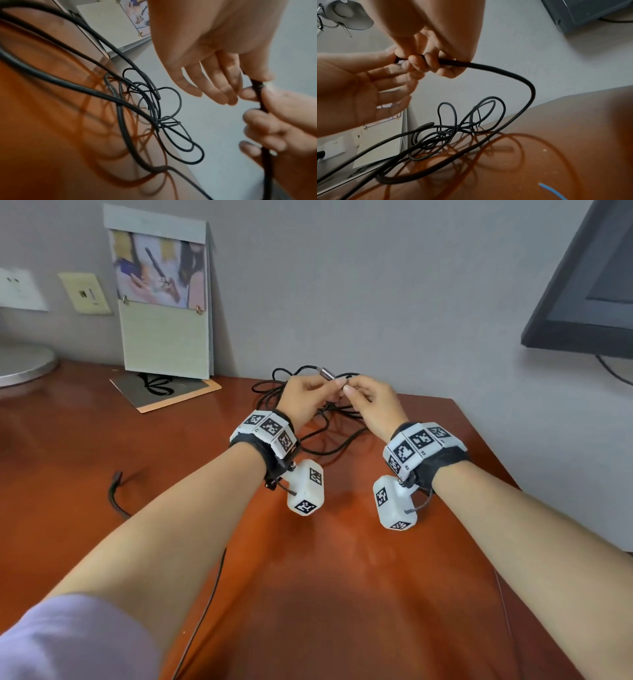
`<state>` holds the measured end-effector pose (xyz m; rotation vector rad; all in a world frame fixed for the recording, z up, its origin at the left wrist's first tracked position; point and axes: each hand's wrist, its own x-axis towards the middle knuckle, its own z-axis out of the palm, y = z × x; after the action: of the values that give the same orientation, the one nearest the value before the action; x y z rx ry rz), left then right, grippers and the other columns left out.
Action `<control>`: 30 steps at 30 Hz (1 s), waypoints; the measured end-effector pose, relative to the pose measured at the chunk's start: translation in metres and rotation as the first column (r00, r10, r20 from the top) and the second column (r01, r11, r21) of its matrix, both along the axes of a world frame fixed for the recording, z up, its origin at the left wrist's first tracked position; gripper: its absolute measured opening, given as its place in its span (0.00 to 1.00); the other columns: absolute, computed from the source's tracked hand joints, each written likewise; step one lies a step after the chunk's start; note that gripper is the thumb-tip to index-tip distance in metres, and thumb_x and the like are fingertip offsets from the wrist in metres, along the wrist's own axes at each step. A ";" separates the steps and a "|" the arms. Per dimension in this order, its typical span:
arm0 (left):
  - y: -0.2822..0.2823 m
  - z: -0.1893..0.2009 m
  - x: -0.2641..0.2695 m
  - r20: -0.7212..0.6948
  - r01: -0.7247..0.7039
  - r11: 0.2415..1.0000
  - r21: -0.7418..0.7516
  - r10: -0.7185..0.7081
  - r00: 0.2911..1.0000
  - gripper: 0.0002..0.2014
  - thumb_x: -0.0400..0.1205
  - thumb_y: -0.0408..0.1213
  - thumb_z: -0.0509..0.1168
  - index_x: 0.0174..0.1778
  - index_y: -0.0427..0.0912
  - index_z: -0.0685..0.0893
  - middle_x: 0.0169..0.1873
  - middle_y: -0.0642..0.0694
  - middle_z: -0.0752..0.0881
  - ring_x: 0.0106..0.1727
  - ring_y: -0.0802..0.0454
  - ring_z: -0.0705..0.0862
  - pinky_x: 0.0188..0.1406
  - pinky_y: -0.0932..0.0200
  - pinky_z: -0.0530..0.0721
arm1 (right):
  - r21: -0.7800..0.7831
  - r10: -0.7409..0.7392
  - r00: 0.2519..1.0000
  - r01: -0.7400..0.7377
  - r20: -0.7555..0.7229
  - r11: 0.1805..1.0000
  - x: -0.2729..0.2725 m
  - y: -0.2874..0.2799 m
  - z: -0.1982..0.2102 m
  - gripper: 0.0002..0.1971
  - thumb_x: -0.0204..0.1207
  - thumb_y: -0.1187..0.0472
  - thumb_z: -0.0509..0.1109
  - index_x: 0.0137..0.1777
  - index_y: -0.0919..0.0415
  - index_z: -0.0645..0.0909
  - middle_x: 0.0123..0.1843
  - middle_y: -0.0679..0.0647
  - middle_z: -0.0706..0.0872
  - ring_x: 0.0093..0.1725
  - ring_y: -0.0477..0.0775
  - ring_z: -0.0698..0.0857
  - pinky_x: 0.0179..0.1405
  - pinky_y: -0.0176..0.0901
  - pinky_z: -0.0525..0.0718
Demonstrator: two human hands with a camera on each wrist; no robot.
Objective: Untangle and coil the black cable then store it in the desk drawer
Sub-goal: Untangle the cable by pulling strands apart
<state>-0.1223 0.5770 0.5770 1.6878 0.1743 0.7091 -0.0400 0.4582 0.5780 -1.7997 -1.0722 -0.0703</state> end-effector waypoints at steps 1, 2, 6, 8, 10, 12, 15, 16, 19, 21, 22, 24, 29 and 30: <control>0.000 0.003 -0.001 0.009 0.002 1.000 -0.010 -0.002 1.000 0.08 0.81 0.34 0.67 0.44 0.31 0.87 0.22 0.57 0.84 0.29 0.66 0.82 0.36 0.71 0.80 | -0.027 0.004 1.000 -0.004 0.020 1.000 0.000 -0.001 0.002 0.09 0.81 0.65 0.63 0.48 0.70 0.83 0.40 0.51 0.87 0.40 0.37 0.82 0.43 0.25 0.76; 0.000 0.007 -0.001 0.020 0.006 0.999 -0.032 -0.006 1.000 0.07 0.81 0.33 0.67 0.44 0.32 0.86 0.23 0.57 0.84 0.29 0.65 0.83 0.37 0.70 0.80 | -0.051 -0.003 0.999 0.005 0.045 0.999 -0.001 -0.001 0.004 0.10 0.81 0.65 0.62 0.45 0.69 0.84 0.37 0.47 0.84 0.36 0.33 0.80 0.40 0.21 0.73; 0.006 0.019 -0.007 0.040 -0.075 0.993 -0.093 0.079 0.996 0.06 0.82 0.36 0.66 0.39 0.40 0.83 0.25 0.56 0.85 0.33 0.62 0.86 0.39 0.69 0.80 | -0.090 -0.075 0.990 0.086 0.117 0.992 -0.002 -0.007 0.010 0.14 0.82 0.63 0.61 0.39 0.68 0.83 0.33 0.44 0.81 0.35 0.39 0.78 0.40 0.24 0.72; 0.009 0.024 -0.015 0.043 -0.112 0.987 -0.115 0.117 0.992 0.06 0.82 0.37 0.66 0.40 0.41 0.82 0.29 0.55 0.86 0.34 0.61 0.86 0.42 0.67 0.81 | -0.141 -0.083 0.987 0.102 0.135 0.985 -0.004 -0.011 0.014 0.14 0.82 0.60 0.62 0.37 0.64 0.82 0.33 0.45 0.82 0.38 0.47 0.81 0.45 0.37 0.75; 0.009 0.030 -0.026 0.052 -0.117 0.983 -0.142 0.125 0.991 0.05 0.83 0.37 0.65 0.43 0.41 0.82 0.35 0.49 0.87 0.32 0.62 0.86 0.44 0.66 0.82 | -0.173 -0.089 0.983 0.116 0.159 0.978 -0.008 -0.015 0.019 0.14 0.82 0.58 0.62 0.35 0.59 0.79 0.31 0.44 0.81 0.36 0.49 0.80 0.43 0.40 0.75; 0.003 0.037 -0.037 0.054 -0.081 0.986 -0.148 0.090 0.995 0.04 0.83 0.39 0.65 0.43 0.45 0.82 0.38 0.47 0.87 0.32 0.60 0.87 0.44 0.64 0.82 | -0.167 -0.091 0.979 0.122 0.182 0.978 -0.015 -0.018 0.023 0.15 0.82 0.57 0.62 0.34 0.58 0.79 0.31 0.51 0.83 0.36 0.53 0.80 0.43 0.44 0.76; -0.013 0.046 -0.050 0.038 -0.004 0.992 -0.129 0.009 0.999 0.03 0.82 0.38 0.66 0.47 0.43 0.80 0.40 0.44 0.85 0.35 0.54 0.86 0.40 0.63 0.84 | -0.145 -0.067 0.975 0.100 0.214 0.984 -0.032 -0.018 0.031 0.15 0.82 0.56 0.62 0.34 0.57 0.80 0.35 0.58 0.86 0.38 0.59 0.83 0.45 0.49 0.80; -0.019 0.048 -0.053 0.045 0.011 0.993 -0.121 -0.006 0.999 0.04 0.82 0.35 0.66 0.49 0.40 0.79 0.39 0.42 0.84 0.33 0.54 0.86 0.36 0.66 0.84 | -0.143 -0.061 0.973 0.095 0.225 0.985 -0.038 -0.017 0.034 0.15 0.82 0.55 0.62 0.34 0.56 0.80 0.34 0.57 0.86 0.37 0.58 0.83 0.45 0.50 0.80; -0.031 0.053 -0.061 0.041 -0.044 0.993 -0.111 0.049 0.998 0.02 0.83 0.30 0.64 0.47 0.34 0.78 0.34 0.42 0.83 0.26 0.60 0.85 0.31 0.67 0.84 | -0.169 -0.057 0.970 0.099 0.238 0.981 -0.054 -0.020 0.043 0.15 0.82 0.53 0.61 0.35 0.55 0.80 0.32 0.52 0.83 0.36 0.56 0.81 0.43 0.48 0.79; -0.030 0.057 -0.067 0.035 -0.134 0.982 -0.134 0.140 0.990 0.05 0.82 0.29 0.65 0.41 0.37 0.78 0.32 0.43 0.83 0.23 0.62 0.85 0.32 0.66 0.85 | -0.203 -0.069 0.967 0.121 0.247 0.972 -0.058 -0.027 0.046 0.17 0.83 0.53 0.60 0.36 0.59 0.81 0.29 0.50 0.81 0.34 0.54 0.79 0.40 0.45 0.76; -0.028 0.059 -0.070 0.036 -0.179 0.972 -0.155 0.186 0.982 0.07 0.82 0.29 0.65 0.38 0.39 0.77 0.32 0.44 0.82 0.22 0.63 0.84 0.32 0.65 0.84 | -0.210 -0.083 0.963 0.139 0.256 0.968 -0.059 -0.032 0.047 0.18 0.83 0.53 0.60 0.35 0.59 0.81 0.29 0.51 0.82 0.33 0.54 0.79 0.40 0.44 0.76; -0.022 0.063 -0.078 0.038 -0.241 0.953 -0.183 0.252 0.967 0.09 0.82 0.29 0.65 0.36 0.41 0.76 0.32 0.45 0.82 0.21 0.64 0.84 0.31 0.66 0.83 | -0.208 -0.103 0.956 0.163 0.273 0.964 -0.061 -0.042 0.050 0.18 0.83 0.53 0.60 0.34 0.60 0.81 0.30 0.53 0.83 0.31 0.53 0.78 0.38 0.44 0.75; -0.031 0.073 -0.093 0.081 -0.208 0.955 -0.211 0.230 0.970 0.04 0.82 0.34 0.65 0.44 0.40 0.77 0.34 0.47 0.83 0.24 0.64 0.85 0.37 0.66 0.83 | -0.206 -0.107 0.950 0.172 0.295 0.963 -0.073 -0.054 0.060 0.17 0.83 0.53 0.61 0.38 0.62 0.82 0.28 0.54 0.81 0.30 0.55 0.77 0.38 0.47 0.77; -0.036 0.075 -0.095 0.072 -0.181 0.961 -0.208 0.199 0.977 0.05 0.82 0.35 0.65 0.47 0.40 0.76 0.35 0.47 0.84 0.25 0.63 0.86 0.34 0.67 0.84 | -0.189 -0.100 0.951 0.160 0.292 0.969 -0.076 -0.055 0.062 0.17 0.82 0.53 0.61 0.38 0.62 0.82 0.31 0.58 0.84 0.33 0.58 0.80 0.41 0.50 0.80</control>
<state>-0.2169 0.5411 0.6521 1.4553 0.3357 0.8813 -0.1156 0.4030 0.6405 -2.0975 -1.1927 -0.3120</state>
